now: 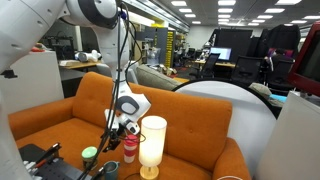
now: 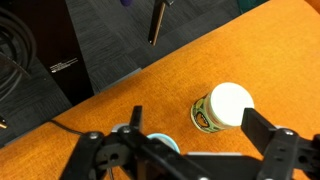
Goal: Move the blue cup forward
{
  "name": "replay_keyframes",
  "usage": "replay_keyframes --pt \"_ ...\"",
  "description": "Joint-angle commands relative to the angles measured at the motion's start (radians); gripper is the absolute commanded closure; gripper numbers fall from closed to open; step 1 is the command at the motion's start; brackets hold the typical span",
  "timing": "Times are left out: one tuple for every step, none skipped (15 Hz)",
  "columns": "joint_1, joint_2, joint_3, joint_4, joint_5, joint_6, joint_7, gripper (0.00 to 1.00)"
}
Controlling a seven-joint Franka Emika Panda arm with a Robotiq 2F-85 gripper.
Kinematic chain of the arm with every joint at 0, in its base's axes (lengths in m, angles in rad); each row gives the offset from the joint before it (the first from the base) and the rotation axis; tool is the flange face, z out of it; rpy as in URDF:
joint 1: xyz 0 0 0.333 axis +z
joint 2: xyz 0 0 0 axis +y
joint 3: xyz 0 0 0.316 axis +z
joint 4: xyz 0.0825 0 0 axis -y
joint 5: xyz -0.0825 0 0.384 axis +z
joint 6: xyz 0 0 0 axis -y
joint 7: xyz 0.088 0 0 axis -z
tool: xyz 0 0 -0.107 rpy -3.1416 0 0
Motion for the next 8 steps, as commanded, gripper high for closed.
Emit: replay_keyframes --pt "-0.012 0.001 0.01 0.002 -0.011 0.001 0.008 0.0" --pt "-0.012 0.001 0.01 0.002 -0.011 0.001 0.008 0.0" --pt "-0.012 0.001 0.01 0.002 -0.011 0.001 0.008 0.0" --pt "-0.012 0.001 0.01 0.002 -0.011 0.001 0.008 0.0" --pt "-0.012 0.001 0.01 0.002 -0.011 0.001 0.008 0.0" --pt "-0.012 0.001 0.01 0.002 -0.011 0.001 0.008 0.0" --pt "-0.012 0.001 0.01 0.002 -0.011 0.001 0.008 0.0" --pt "-0.014 0.0 0.011 0.001 -0.005 0.013 0.004 0.0"
